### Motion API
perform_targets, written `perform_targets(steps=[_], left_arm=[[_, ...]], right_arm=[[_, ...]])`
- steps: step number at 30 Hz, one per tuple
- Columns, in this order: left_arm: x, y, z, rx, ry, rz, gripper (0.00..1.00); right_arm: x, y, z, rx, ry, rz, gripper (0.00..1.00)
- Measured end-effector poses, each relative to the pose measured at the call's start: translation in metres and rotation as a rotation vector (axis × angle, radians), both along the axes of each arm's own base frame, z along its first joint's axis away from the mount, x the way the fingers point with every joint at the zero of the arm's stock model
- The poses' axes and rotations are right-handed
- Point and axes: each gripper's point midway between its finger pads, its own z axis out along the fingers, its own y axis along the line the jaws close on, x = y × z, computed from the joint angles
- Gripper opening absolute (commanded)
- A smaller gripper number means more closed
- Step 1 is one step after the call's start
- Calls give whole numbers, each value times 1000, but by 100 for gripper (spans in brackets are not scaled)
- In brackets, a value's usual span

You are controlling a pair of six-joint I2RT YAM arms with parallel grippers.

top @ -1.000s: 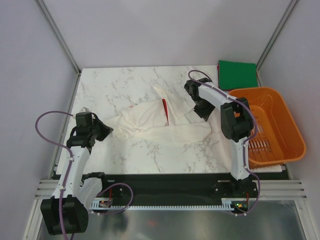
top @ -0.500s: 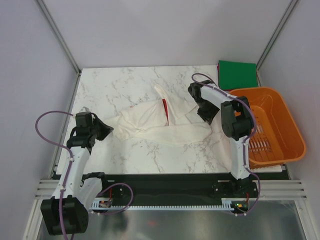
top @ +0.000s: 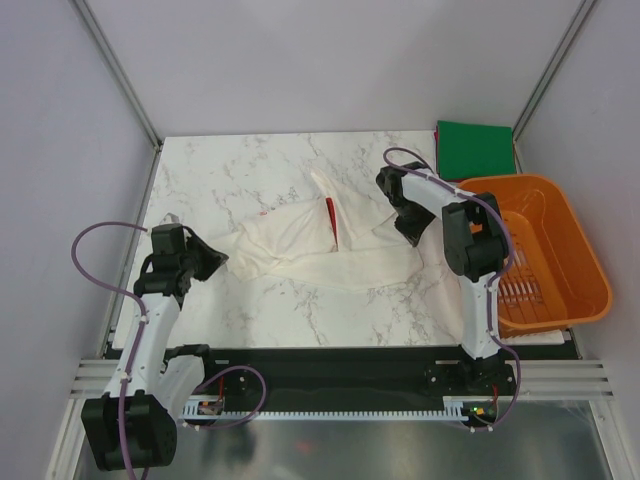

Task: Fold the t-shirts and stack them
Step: Flatten the tshirt out

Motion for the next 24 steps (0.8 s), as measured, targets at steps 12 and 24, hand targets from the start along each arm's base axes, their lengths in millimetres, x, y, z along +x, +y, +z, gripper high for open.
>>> perform_targets(steps=[12, 24], left_arm=[[21, -1, 83, 8, -189, -12, 2], [-21, 2, 358, 70, -739, 22, 2]], right_arm=[[16, 0, 68, 24, -122, 123, 0], [-28, -26, 390, 97, -931, 383, 0]])
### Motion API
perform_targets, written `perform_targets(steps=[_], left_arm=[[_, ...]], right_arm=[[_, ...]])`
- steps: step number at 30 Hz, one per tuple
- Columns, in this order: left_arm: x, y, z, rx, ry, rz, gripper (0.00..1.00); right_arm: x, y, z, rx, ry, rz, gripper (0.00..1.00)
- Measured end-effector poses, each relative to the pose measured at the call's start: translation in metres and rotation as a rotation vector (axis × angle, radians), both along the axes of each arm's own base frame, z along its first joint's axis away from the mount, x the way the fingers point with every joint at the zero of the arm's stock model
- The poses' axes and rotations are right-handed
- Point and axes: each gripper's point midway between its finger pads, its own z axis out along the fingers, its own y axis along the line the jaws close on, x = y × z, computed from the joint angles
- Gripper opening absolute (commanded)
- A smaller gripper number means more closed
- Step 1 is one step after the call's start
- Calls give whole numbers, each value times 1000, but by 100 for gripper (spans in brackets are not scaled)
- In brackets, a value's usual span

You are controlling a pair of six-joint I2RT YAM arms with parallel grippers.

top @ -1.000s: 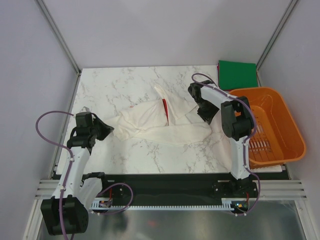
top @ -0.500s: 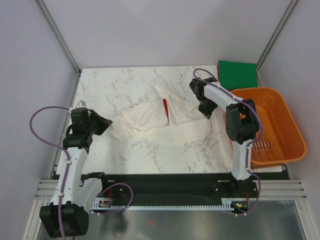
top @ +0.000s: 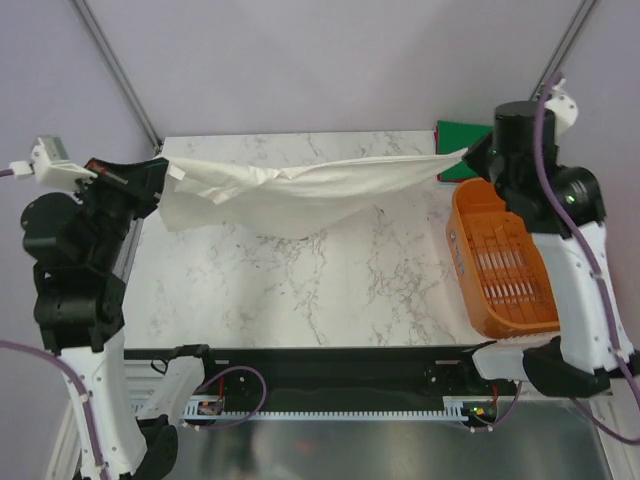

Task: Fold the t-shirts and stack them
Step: Flatten the tshirt out

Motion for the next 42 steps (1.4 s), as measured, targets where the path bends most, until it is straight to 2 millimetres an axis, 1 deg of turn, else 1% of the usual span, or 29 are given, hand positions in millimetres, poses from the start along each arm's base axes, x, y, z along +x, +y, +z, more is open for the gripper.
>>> perform_targets(steps=[3, 4, 5, 7, 9, 11, 12, 14, 16, 18, 21, 22, 23, 25, 26, 27, 28, 29, 30, 32, 34, 36, 37, 38, 40, 41, 42], left_arm=[[-39, -1, 40, 7, -89, 16, 2], [-54, -2, 51, 8, -119, 18, 2], [-69, -3, 60, 10, -151, 15, 2], [-98, -6, 73, 11, -204, 12, 2], [-123, -8, 80, 9, -248, 9, 2], [-137, -9, 79, 8, -260, 8, 2], [-139, -9, 76, 8, -252, 8, 2], [-133, -8, 65, 6, -221, 8, 2], [-115, -6, 44, 2, -149, 14, 2], [-89, -3, 10, -3, -29, 26, 2], [-46, 2, -38, -1, 152, 39, 2], [-31, 3, -52, -1, 209, 39, 2], [-16, 4, -63, -2, 255, 36, 2], [19, 5, -80, -5, 327, 32, 2], [29, 6, -81, -5, 331, 33, 2], [50, 8, -87, -6, 363, 36, 2], [68, 10, -88, -6, 375, 40, 2], [89, 12, -87, -5, 386, 47, 2], [104, 15, -82, -3, 382, 56, 2], [145, 20, -61, 0, 345, 70, 2], [178, 25, -27, 2, 268, 84, 2], [196, 31, 15, 4, 160, 99, 2], [198, 33, 33, 5, 110, 104, 2], [196, 36, 57, 7, 44, 112, 2], [183, 38, 86, 9, -37, 120, 2], [174, 38, 100, 10, -78, 122, 2], [164, 38, 110, 11, -105, 124, 2]], right_arm=[[-49, -13, 51, 28, -161, 51, 0], [-62, -17, 61, 34, -197, 60, 0], [-79, -23, 74, 44, -247, 67, 0], [-105, -30, 90, 64, -325, 83, 0], [-132, -35, 100, 90, -394, 110, 0], [-150, -36, 103, 109, -438, 145, 0], [-154, -33, 103, 116, -448, 165, 0], [-153, -27, 101, 122, -450, 196, 0], [-140, -17, 92, 115, -419, 227, 0], [-116, -2, 78, 104, -363, 266, 0], [-67, 25, 52, 79, -272, 320, 0], [-54, 31, 46, 72, -253, 332, 0], [-36, 41, 36, 65, -228, 351, 0], [4, 59, 16, 52, -186, 378, 0], [19, 66, 10, 49, -179, 389, 0], [42, 75, -1, 36, -149, 395, 0], [59, 82, -2, 29, -150, 402, 0], [84, 89, -5, 14, -150, 402, 0], [107, 96, 0, 0, -165, 403, 0], [152, 109, 17, -19, -238, 401, 0], [182, 114, 38, -30, -311, 394, 0], [199, 110, 60, -33, -390, 377, 0], [202, 104, 72, -31, -427, 363, 0], [202, 95, 82, -32, -456, 344, 0], [197, 73, 104, -33, -525, 302, 0], [191, 62, 113, -36, -549, 282, 0], [185, 53, 118, -41, -563, 268, 0]])
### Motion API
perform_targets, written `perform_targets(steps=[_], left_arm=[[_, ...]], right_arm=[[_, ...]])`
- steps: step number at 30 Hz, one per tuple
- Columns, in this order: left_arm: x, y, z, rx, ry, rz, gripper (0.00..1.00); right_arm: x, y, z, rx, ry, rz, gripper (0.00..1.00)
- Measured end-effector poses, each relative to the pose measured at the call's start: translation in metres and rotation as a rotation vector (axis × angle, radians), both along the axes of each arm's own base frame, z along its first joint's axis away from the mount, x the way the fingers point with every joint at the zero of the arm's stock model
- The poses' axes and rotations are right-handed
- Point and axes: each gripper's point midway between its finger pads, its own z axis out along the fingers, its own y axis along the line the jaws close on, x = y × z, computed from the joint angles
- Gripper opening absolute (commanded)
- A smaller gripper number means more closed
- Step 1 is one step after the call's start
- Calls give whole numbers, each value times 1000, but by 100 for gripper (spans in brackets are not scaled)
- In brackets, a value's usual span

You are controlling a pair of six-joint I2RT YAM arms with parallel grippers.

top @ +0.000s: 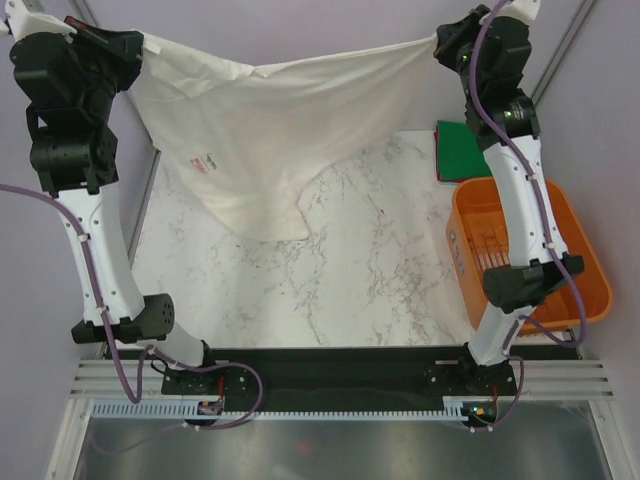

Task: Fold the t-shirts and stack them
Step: Flatten the tshirt out

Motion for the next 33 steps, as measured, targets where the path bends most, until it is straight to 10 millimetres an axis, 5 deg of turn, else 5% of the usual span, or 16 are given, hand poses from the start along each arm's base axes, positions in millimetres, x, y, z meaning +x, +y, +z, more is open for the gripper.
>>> perform_targets(steps=[2, 5, 10, 12, 16, 17, 20, 22, 25, 28, 30, 33], left_arm=[[-23, -3, 10, 4, -32, -4, 2], [-54, -9, -7, 4, -4, -24, 2], [-95, -14, -100, -13, 157, -30, 2], [-111, -16, -154, -30, 240, -31, 2], [-144, -21, -278, -91, 456, -30, 2], [-150, -23, -300, -107, 496, -31, 2], [-175, -26, -366, -158, 636, -22, 2], [-191, -25, -394, -177, 717, 8, 2], [-199, -17, -401, -176, 745, 62, 2], [-198, -9, -388, -166, 736, 110, 2], [-194, -4, -357, -158, 678, 130, 2], [-189, -1, -289, -151, 527, 136, 2]], right_arm=[[-18, -18, 11, 1, -30, -28, 0], [-43, -25, 12, -7, -35, -28, 0], [-81, -24, -42, -36, 66, 7, 0], [-92, -25, -83, -51, 147, 17, 0], [-125, -30, -208, -96, 405, 29, 0], [-141, -32, -255, -111, 505, 35, 0], [-174, -36, -329, -140, 691, 50, 0], [-199, -40, -368, -160, 803, 58, 0], [-226, -45, -389, -174, 875, 66, 0], [-233, -46, -376, -174, 855, 72, 0], [-231, -43, -357, -168, 830, 85, 0], [-219, -37, -300, -145, 724, 106, 0]])
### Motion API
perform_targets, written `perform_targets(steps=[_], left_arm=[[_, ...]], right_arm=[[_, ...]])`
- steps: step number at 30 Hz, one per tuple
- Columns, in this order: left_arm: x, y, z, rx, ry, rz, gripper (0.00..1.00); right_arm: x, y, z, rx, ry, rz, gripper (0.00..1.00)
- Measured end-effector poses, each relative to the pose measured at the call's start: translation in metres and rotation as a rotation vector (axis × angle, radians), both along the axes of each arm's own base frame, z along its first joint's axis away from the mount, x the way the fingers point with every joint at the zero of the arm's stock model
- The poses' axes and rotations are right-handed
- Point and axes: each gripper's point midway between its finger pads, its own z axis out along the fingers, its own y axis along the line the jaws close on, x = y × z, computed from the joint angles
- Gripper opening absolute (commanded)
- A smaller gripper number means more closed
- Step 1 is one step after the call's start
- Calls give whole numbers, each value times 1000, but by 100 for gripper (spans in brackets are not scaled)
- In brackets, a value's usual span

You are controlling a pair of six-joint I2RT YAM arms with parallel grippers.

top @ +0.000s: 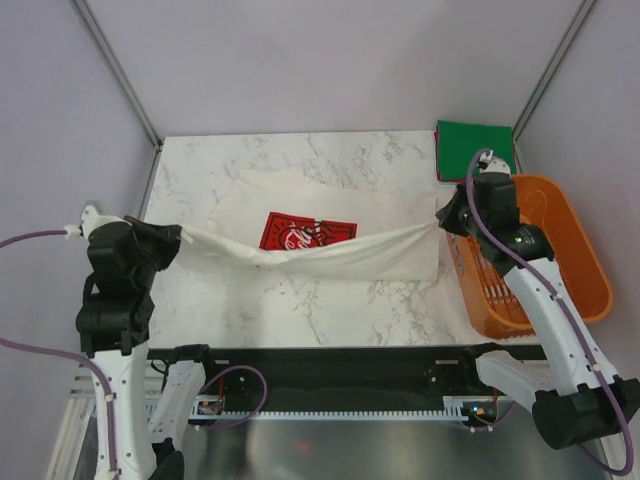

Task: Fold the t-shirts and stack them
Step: Flatten the tshirt out

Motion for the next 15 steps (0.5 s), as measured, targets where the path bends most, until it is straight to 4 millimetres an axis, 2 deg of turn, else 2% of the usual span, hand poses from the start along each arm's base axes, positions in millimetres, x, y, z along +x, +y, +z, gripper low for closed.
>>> perform_targets(steps=[3, 4, 7, 9, 10, 12, 15], left_arm=[[-10, -1, 83, 17, -196, 2, 2], [-16, -2, 114, 22, -270, -4, 2], [-50, -13, 201, 26, -492, -46, 2], [-81, -23, 254, 25, -644, -85, 2], [-97, -28, 277, 26, -715, -104, 2], [-127, -35, 306, 27, -821, -133, 2], [-170, -44, 336, 31, -947, -166, 2]], right_arm=[[5, 6, 79, 52, -158, 18, 0], [5, 8, 112, 76, -229, 26, 0], [-16, 11, 203, 153, -434, 57, 0], [-40, 11, 249, 201, -546, 79, 0], [-57, 10, 272, 228, -608, 92, 0], [-85, 8, 303, 266, -694, 114, 0], [-133, 2, 337, 318, -808, 134, 0]])
